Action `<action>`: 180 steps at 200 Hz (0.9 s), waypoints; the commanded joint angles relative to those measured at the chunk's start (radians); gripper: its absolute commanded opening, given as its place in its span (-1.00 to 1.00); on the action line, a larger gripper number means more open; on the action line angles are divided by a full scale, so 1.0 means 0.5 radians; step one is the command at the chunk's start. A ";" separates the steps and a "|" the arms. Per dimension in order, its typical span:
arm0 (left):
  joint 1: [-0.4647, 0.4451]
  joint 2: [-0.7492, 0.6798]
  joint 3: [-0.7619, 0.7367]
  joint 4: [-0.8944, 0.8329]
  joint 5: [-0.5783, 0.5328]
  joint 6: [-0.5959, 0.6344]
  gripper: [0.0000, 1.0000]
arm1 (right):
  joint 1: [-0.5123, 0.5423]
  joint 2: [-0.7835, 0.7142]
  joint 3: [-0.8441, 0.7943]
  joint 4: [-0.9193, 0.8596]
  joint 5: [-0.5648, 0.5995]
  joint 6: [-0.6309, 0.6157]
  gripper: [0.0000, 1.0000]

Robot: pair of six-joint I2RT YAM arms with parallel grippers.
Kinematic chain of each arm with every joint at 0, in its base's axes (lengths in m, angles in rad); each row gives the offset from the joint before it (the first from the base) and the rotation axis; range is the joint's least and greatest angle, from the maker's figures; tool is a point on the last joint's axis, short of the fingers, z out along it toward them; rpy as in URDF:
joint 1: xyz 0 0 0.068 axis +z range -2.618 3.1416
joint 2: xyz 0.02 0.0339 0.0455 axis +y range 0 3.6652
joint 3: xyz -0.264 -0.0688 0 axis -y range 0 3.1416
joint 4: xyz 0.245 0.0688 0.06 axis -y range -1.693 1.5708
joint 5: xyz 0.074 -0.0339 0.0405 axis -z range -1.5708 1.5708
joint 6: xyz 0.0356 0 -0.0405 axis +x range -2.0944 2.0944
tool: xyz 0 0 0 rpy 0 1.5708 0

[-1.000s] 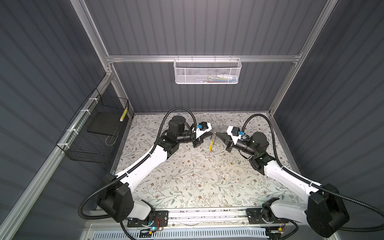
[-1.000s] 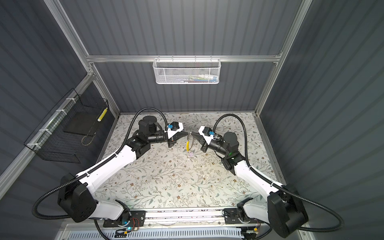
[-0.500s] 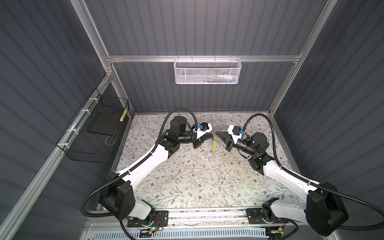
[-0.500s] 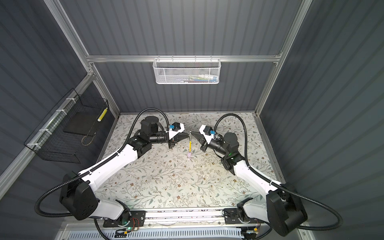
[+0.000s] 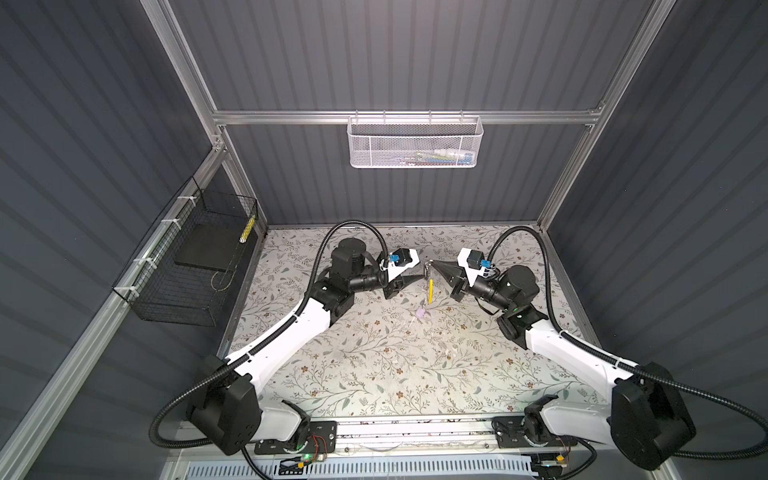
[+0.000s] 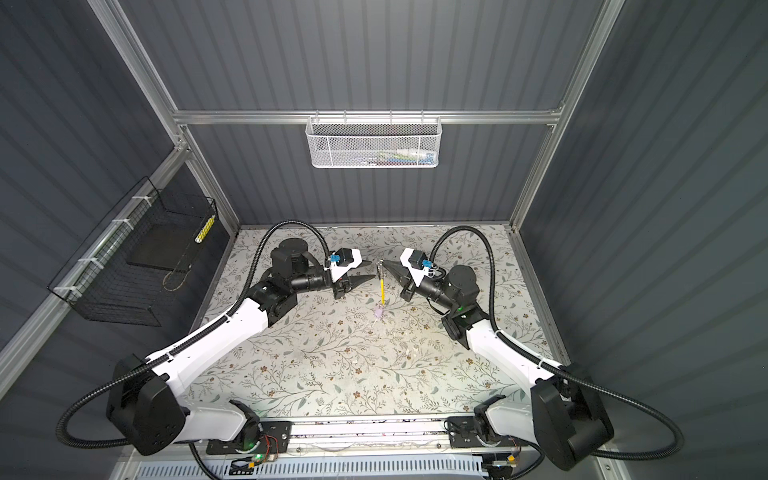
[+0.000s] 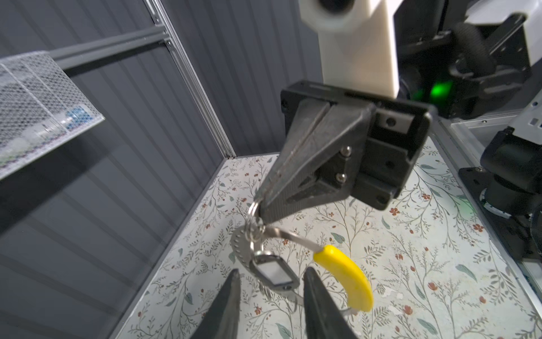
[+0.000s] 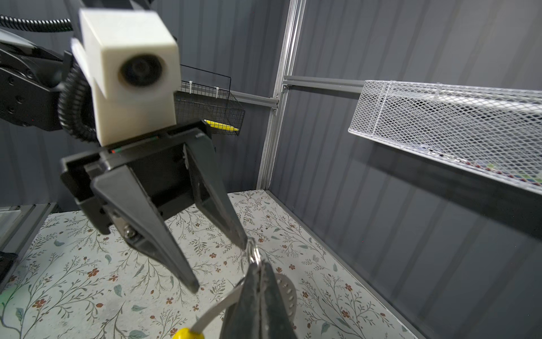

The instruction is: Put the keys on the keyring

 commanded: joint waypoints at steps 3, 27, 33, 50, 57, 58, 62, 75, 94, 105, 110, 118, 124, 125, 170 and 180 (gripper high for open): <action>0.017 -0.023 0.025 0.124 0.024 -0.055 -0.25 | 0.002 0.012 0.002 0.052 -0.039 0.001 -1.00; 0.017 0.037 0.064 0.128 0.073 -0.087 -0.25 | 0.003 0.018 0.006 0.067 -0.061 0.002 -1.00; 0.017 0.053 0.072 0.124 0.082 -0.089 -0.25 | 0.003 0.015 0.005 0.070 -0.062 0.003 -1.00; 0.017 0.093 0.075 0.112 0.108 -0.097 -0.27 | 0.004 0.011 0.006 0.074 -0.077 0.009 -1.00; 0.017 0.103 0.073 0.117 0.109 -0.102 -0.28 | 0.003 0.006 0.002 0.078 -0.090 0.007 -1.00; 0.017 0.104 0.071 0.119 0.109 -0.103 -0.28 | 0.004 0.005 0.002 0.079 -0.092 0.007 -1.00; 0.017 0.104 0.067 0.128 0.110 -0.109 -0.29 | 0.002 0.003 0.002 0.077 -0.103 0.004 -1.00; 0.017 0.109 0.054 0.173 0.110 -0.127 -0.33 | 0.003 -0.002 -0.003 0.074 -0.114 0.007 -1.00; 0.017 0.122 0.063 0.192 0.112 -0.134 -0.40 | 0.003 -0.004 -0.011 0.069 -0.138 0.000 -1.00; 0.017 0.128 0.066 0.202 0.121 -0.144 -0.45 | 0.003 -0.006 -0.013 0.064 -0.148 -0.001 -1.00; 0.017 0.128 0.067 0.207 0.126 -0.149 -0.48 | 0.002 -0.006 -0.014 0.065 -0.153 -0.005 -1.00; 0.017 0.130 0.066 0.210 0.132 -0.149 -0.54 | 0.003 -0.006 -0.017 0.066 -0.153 -0.003 -1.00; 0.017 0.133 0.066 0.210 0.134 -0.150 -0.58 | 0.004 -0.004 -0.014 0.065 -0.153 -0.003 -1.00; 0.017 0.133 0.066 0.210 0.135 -0.152 -0.59 | 0.002 -0.005 -0.014 0.066 -0.153 -0.003 -1.00; 0.017 0.135 0.065 0.205 0.152 -0.147 -0.90 | 0.002 0.003 -0.012 0.082 -0.170 -0.002 -1.00; 0.017 0.138 0.070 0.193 0.154 -0.138 -0.97 | 0.001 0.009 -0.014 0.091 -0.168 0.002 -1.00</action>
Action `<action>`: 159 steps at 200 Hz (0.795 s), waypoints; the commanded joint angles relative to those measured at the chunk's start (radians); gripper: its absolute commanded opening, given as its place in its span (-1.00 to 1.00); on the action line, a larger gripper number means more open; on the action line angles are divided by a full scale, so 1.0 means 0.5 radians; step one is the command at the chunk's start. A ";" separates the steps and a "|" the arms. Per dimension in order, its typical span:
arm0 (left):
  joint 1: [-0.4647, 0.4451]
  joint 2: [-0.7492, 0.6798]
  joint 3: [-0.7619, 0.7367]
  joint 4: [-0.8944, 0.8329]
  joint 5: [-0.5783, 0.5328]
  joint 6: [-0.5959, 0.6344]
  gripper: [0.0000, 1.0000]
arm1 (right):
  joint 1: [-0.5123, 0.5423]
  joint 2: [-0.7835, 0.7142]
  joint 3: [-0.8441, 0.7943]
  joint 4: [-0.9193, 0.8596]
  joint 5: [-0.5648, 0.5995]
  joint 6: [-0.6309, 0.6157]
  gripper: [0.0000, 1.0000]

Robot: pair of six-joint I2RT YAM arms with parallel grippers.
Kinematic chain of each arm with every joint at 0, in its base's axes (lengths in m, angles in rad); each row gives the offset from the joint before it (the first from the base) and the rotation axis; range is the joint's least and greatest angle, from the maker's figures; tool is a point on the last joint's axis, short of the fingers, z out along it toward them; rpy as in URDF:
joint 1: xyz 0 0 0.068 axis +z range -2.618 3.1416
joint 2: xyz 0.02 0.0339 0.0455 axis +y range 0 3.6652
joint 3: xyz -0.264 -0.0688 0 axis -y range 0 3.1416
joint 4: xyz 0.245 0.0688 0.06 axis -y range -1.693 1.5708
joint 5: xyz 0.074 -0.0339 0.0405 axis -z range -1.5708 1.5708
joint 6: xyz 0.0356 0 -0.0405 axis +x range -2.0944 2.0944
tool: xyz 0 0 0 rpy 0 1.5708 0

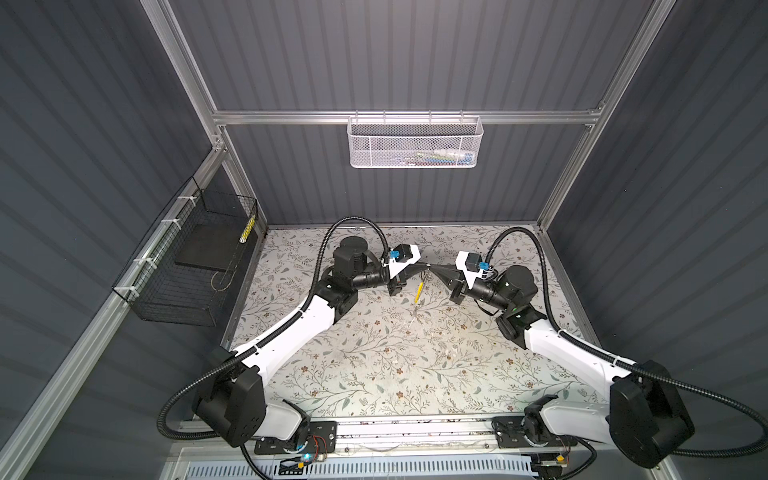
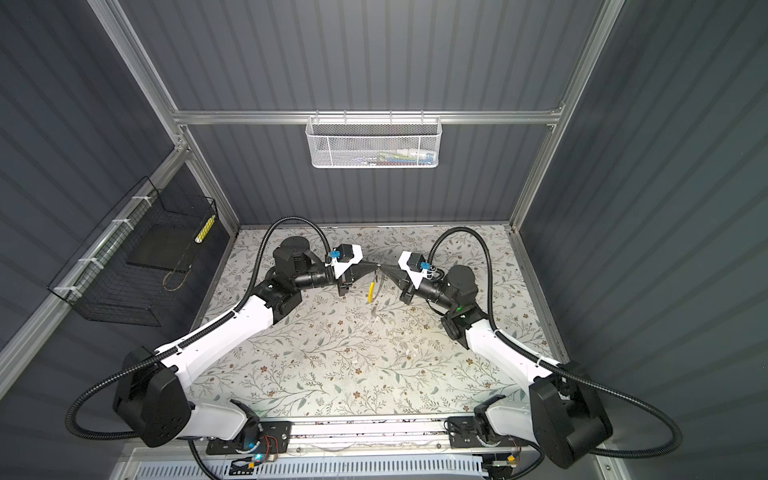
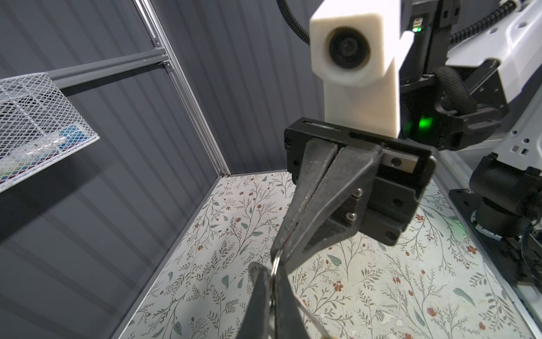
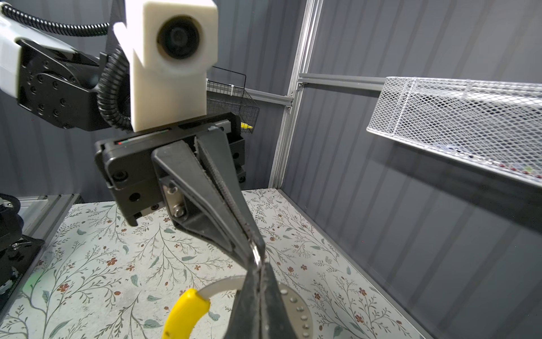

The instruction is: Put the keys on the keyring

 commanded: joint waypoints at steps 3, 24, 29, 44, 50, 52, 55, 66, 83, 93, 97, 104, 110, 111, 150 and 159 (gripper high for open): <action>0.013 0.024 0.054 0.009 0.036 0.006 -1.00 | 0.003 -0.004 -0.006 0.089 -0.041 0.009 -1.00; 0.013 0.038 0.107 -0.124 0.059 0.072 -1.00 | 0.001 -0.018 -0.018 0.074 0.012 -0.018 -0.82; 0.013 0.042 0.137 -0.188 0.061 0.109 -1.00 | -0.002 -0.034 -0.023 0.049 0.037 -0.045 -0.77; 0.013 0.058 0.242 -0.437 0.055 0.241 -1.00 | -0.023 -0.106 -0.005 -0.139 0.110 -0.193 -0.57; 0.010 0.065 0.286 -0.531 0.047 0.289 -1.00 | -0.032 -0.140 0.016 -0.244 0.131 -0.272 -0.51; 0.010 0.070 0.302 -0.563 0.042 0.303 -1.00 | -0.033 -0.150 0.026 -0.291 0.139 -0.310 -0.49; 0.010 0.073 0.326 -0.617 0.039 0.330 -1.00 | -0.034 -0.167 0.040 -0.360 0.147 -0.364 -0.46; 0.003 0.089 0.426 -0.817 0.014 0.436 -1.00 | -0.036 -0.215 0.111 -0.633 0.174 -0.563 -0.42; -0.032 0.132 0.584 -1.111 -0.090 0.597 -1.00 | -0.037 -0.256 0.198 -0.958 0.173 -0.801 -0.40; -0.069 0.156 0.699 -1.269 -0.180 0.694 -1.00 | -0.036 -0.256 0.225 -1.074 0.183 -0.898 -0.39; -0.083 0.162 0.731 -1.325 -0.209 0.722 -1.00 | -0.038 -0.308 0.235 -1.105 0.183 -0.927 -0.40; -0.101 0.175 0.779 -1.400 -0.253 0.748 -1.00 | -0.034 -0.329 0.247 -1.158 0.187 -0.974 -0.41; -0.113 0.185 0.817 -1.457 -0.280 0.762 -1.00 | -0.034 -0.340 0.260 -1.198 0.180 -1.010 -0.41; -0.114 0.187 0.824 -1.467 -0.284 0.764 -1.00 | -0.034 -0.341 0.262 -1.205 0.178 -1.017 -0.41; -0.178 0.243 0.997 -1.683 -0.397 0.788 -1.00 | -0.028 -0.354 0.291 -1.322 0.135 -1.152 -0.41; -0.193 0.265 1.038 -1.728 -0.406 0.787 -1.00 | -0.026 -0.362 0.277 -1.275 0.141 -1.153 -0.41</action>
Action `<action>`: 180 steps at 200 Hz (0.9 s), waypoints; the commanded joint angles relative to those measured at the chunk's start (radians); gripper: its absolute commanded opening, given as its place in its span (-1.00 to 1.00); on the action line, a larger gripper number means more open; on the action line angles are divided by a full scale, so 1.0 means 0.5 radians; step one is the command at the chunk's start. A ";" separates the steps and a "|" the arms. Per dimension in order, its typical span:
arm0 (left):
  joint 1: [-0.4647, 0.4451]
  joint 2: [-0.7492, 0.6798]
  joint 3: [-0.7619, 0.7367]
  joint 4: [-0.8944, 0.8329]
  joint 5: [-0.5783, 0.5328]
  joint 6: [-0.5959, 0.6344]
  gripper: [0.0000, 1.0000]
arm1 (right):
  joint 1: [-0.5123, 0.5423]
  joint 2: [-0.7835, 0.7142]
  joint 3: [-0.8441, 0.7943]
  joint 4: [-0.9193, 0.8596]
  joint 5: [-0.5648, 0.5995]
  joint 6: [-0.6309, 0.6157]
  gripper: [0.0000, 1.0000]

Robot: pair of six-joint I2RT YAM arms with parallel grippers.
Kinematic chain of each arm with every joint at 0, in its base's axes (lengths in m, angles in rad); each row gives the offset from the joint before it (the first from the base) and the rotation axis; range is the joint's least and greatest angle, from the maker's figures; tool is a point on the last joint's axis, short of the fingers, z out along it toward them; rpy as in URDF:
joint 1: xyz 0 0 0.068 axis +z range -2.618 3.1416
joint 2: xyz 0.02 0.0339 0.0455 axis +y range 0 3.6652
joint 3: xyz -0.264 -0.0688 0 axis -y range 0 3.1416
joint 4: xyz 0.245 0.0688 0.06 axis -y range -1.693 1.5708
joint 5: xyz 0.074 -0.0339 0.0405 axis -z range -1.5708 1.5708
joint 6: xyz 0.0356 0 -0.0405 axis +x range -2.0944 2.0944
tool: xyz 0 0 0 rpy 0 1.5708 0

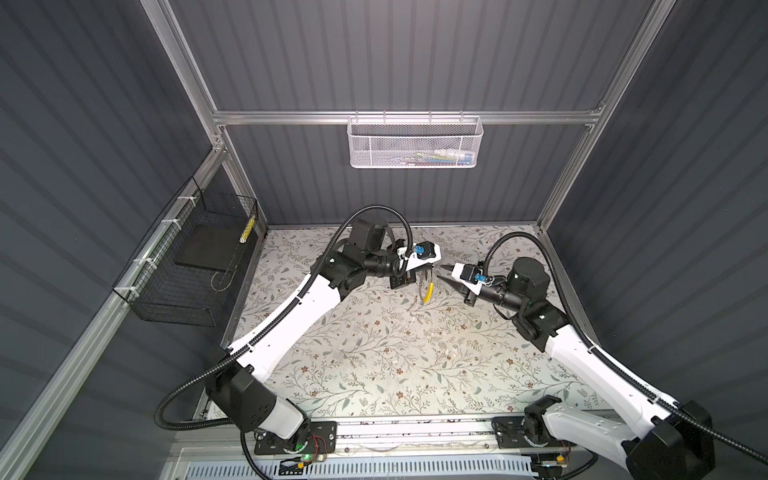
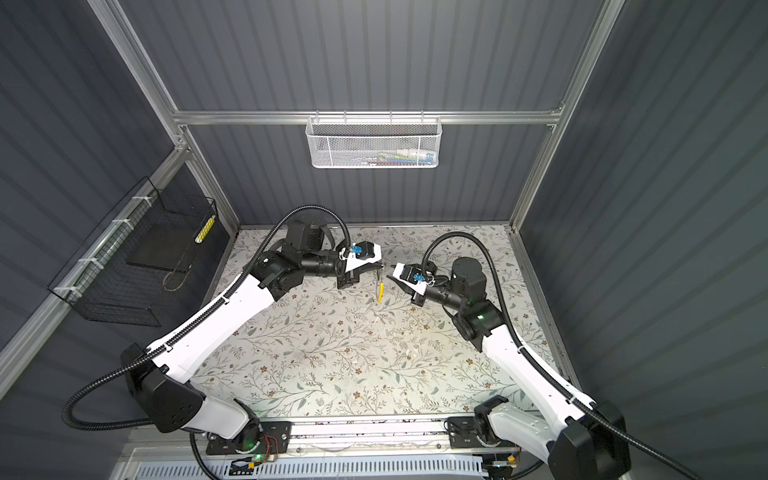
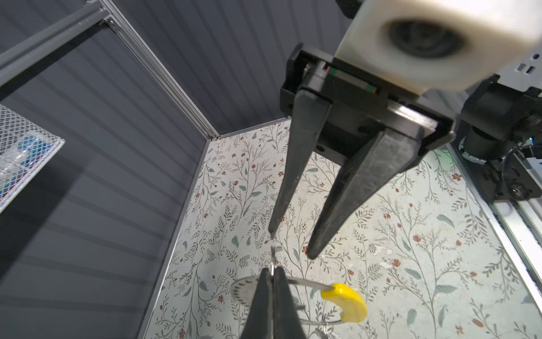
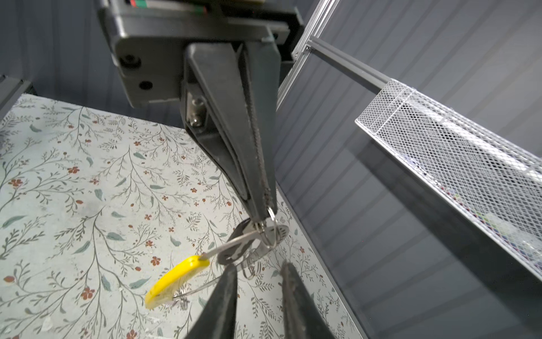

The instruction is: Put the keys on the keyring

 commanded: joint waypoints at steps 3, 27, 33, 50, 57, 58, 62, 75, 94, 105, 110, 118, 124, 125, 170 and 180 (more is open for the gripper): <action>-0.038 0.067 0.136 -0.280 -0.087 0.076 -1.00 | 0.007 -0.016 0.022 -0.080 -0.012 -0.123 -0.41; -0.077 0.108 0.206 -0.361 -0.137 0.088 -1.00 | 0.014 -0.019 0.017 -0.020 0.020 -0.131 -0.43; -0.083 0.114 0.218 -0.376 -0.151 0.087 -1.00 | 0.016 -0.022 0.015 -0.006 0.020 -0.128 -0.44; -0.093 0.121 0.231 -0.390 -0.169 0.086 -1.00 | 0.016 -0.045 -0.029 0.087 0.035 -0.105 -0.45; -0.097 0.118 0.228 -0.381 -0.168 0.081 -1.00 | 0.016 -0.047 -0.040 0.109 0.036 -0.102 -0.45; -0.097 0.118 0.229 -0.382 -0.169 0.080 -1.00 | 0.016 -0.047 -0.041 0.110 0.036 -0.103 -0.45; -0.100 0.120 0.230 -0.378 -0.167 0.079 -1.00 | 0.016 -0.047 -0.038 0.109 0.035 -0.103 -0.45; -0.106 0.119 0.233 -0.366 -0.156 0.070 -1.00 | 0.016 -0.035 -0.030 0.102 0.015 -0.097 -0.48; -0.112 0.118 0.236 -0.349 -0.125 0.062 -1.00 | 0.014 -0.015 -0.024 0.099 -0.011 -0.094 -0.53; -0.116 0.110 0.236 -0.335 -0.113 0.056 -1.00 | 0.016 -0.008 -0.018 0.088 -0.012 -0.096 -0.57; -0.114 0.110 0.237 -0.332 -0.107 0.053 -1.00 | 0.016 -0.007 -0.015 0.077 -0.019 -0.104 -0.59; -0.115 0.109 0.239 -0.331 -0.095 0.052 -1.00 | 0.014 -0.006 -0.012 0.071 -0.024 -0.106 -0.59; -0.118 0.109 0.244 -0.331 -0.097 0.047 -1.00 | 0.016 -0.004 -0.010 0.069 -0.026 -0.103 -0.60; -0.119 0.109 0.243 -0.331 -0.098 0.046 -1.00 | 0.016 -0.004 -0.010 0.068 -0.027 -0.104 -0.60; -0.137 0.115 0.255 -0.321 -0.101 0.040 -1.00 | 0.015 0.013 0.002 0.056 -0.087 -0.080 -0.56; -0.143 0.117 0.255 -0.315 -0.098 0.036 -1.00 | 0.016 0.017 0.002 0.059 -0.091 -0.072 -0.55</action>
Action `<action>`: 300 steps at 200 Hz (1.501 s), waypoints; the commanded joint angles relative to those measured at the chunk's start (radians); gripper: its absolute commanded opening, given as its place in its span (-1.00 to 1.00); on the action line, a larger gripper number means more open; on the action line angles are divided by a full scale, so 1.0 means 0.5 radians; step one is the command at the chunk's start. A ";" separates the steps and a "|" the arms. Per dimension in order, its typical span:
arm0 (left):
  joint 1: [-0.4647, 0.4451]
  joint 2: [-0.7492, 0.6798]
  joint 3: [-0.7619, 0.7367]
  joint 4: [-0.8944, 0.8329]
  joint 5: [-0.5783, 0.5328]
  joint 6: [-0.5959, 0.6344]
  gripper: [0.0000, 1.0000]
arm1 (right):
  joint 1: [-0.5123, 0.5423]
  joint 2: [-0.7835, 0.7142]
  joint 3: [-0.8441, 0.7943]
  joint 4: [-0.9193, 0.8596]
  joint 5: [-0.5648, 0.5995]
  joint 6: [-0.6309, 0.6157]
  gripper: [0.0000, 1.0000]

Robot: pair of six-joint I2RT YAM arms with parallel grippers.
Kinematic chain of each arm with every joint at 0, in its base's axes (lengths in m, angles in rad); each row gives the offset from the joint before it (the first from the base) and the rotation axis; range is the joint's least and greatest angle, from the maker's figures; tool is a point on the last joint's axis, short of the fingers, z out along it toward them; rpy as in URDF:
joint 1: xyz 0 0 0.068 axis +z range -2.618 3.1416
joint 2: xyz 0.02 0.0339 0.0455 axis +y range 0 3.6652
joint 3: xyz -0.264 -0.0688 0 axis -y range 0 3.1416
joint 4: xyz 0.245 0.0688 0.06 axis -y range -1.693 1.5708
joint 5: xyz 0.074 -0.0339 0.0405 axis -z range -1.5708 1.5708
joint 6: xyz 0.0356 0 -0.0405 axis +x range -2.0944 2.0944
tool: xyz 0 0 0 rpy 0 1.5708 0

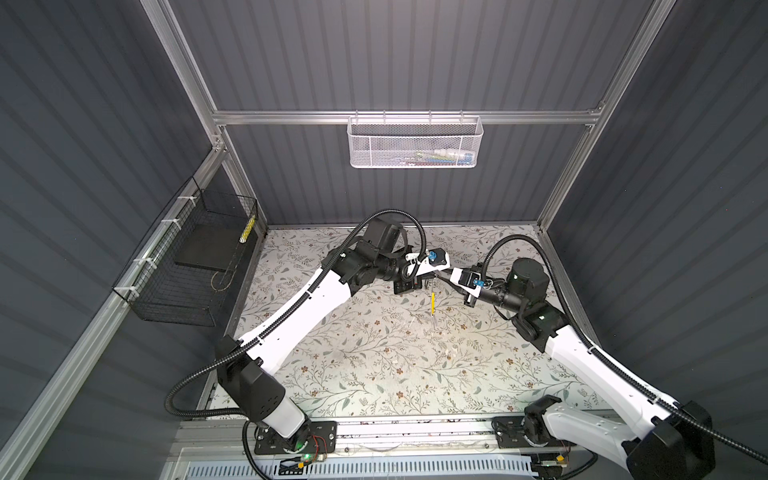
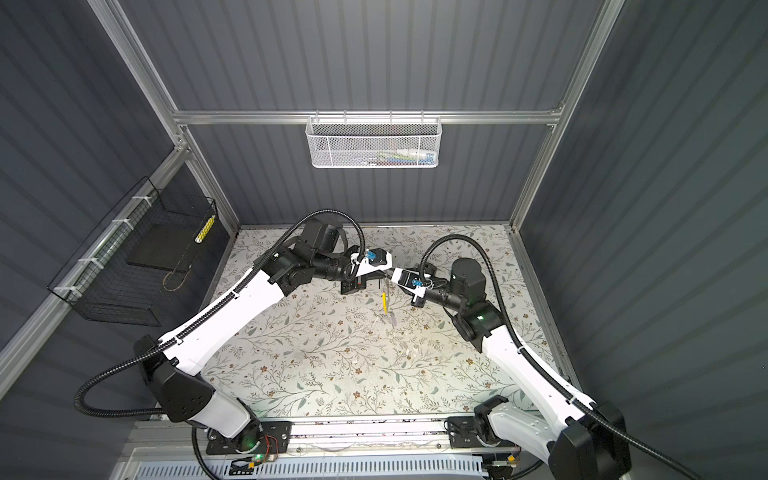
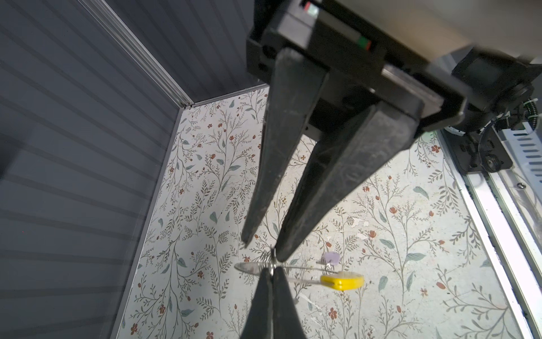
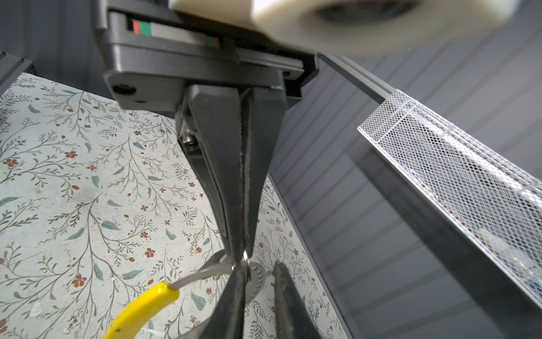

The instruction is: Put the keys on the keyring

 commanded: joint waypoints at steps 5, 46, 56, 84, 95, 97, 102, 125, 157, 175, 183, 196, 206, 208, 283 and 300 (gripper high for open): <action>-0.029 -0.005 0.080 0.020 0.049 -0.015 -1.00 | 0.010 0.022 0.021 0.022 -0.061 0.034 -0.55; -0.042 -0.007 0.080 0.023 0.065 -0.009 -1.00 | 0.009 0.032 0.027 0.004 -0.036 0.040 -0.70; -0.042 -0.011 0.080 0.027 0.078 -0.005 -1.00 | 0.009 0.039 0.032 -0.001 -0.041 0.046 -0.72; -0.048 -0.005 0.081 0.025 0.102 0.004 -1.00 | 0.008 0.037 0.040 0.003 -0.056 0.059 -0.83; -0.050 0.001 0.085 0.014 0.106 0.008 -1.00 | 0.009 0.038 0.040 0.010 -0.057 0.061 -0.88; -0.051 0.001 0.088 0.014 0.110 0.008 -1.00 | 0.009 0.037 0.040 0.010 -0.058 0.061 -0.89; -0.051 -0.001 0.086 0.016 0.112 0.012 -1.00 | 0.010 0.036 0.040 0.010 -0.061 0.061 -0.93; -0.050 -0.029 0.042 0.096 0.092 -0.016 -0.85 | 0.011 0.042 0.028 0.048 -0.059 0.107 -1.00; -0.028 -0.191 -0.224 0.439 -0.032 -0.104 -0.49 | 0.007 0.061 -0.076 0.391 -0.020 0.384 -1.00; 0.030 -0.259 -0.352 0.618 -0.001 -0.202 -0.44 | 0.007 0.071 -0.112 0.575 -0.045 0.539 -1.00; 0.061 -0.288 -0.407 0.703 0.022 -0.258 -0.41 | 0.007 0.139 -0.133 0.671 -0.049 0.608 -1.00; 0.110 -0.342 -0.560 0.881 0.067 -0.355 -0.39 | 0.003 0.165 -0.168 0.845 -0.056 0.730 -1.00; 0.142 -0.383 -0.663 1.053 0.103 -0.458 -0.38 | 0.002 0.194 -0.191 0.969 -0.072 0.816 -1.00; 0.148 -0.389 -0.681 1.089 0.109 -0.480 -0.38 | 0.000 0.201 -0.195 0.994 -0.078 0.837 -1.00; 0.182 -0.412 -0.885 1.406 0.217 -0.632 -0.38 | -0.004 0.309 -0.242 1.401 -0.122 1.102 -1.00; 0.182 -0.398 -0.900 1.465 0.237 -0.657 -0.39 | -0.003 0.317 -0.245 1.449 -0.138 1.123 -1.00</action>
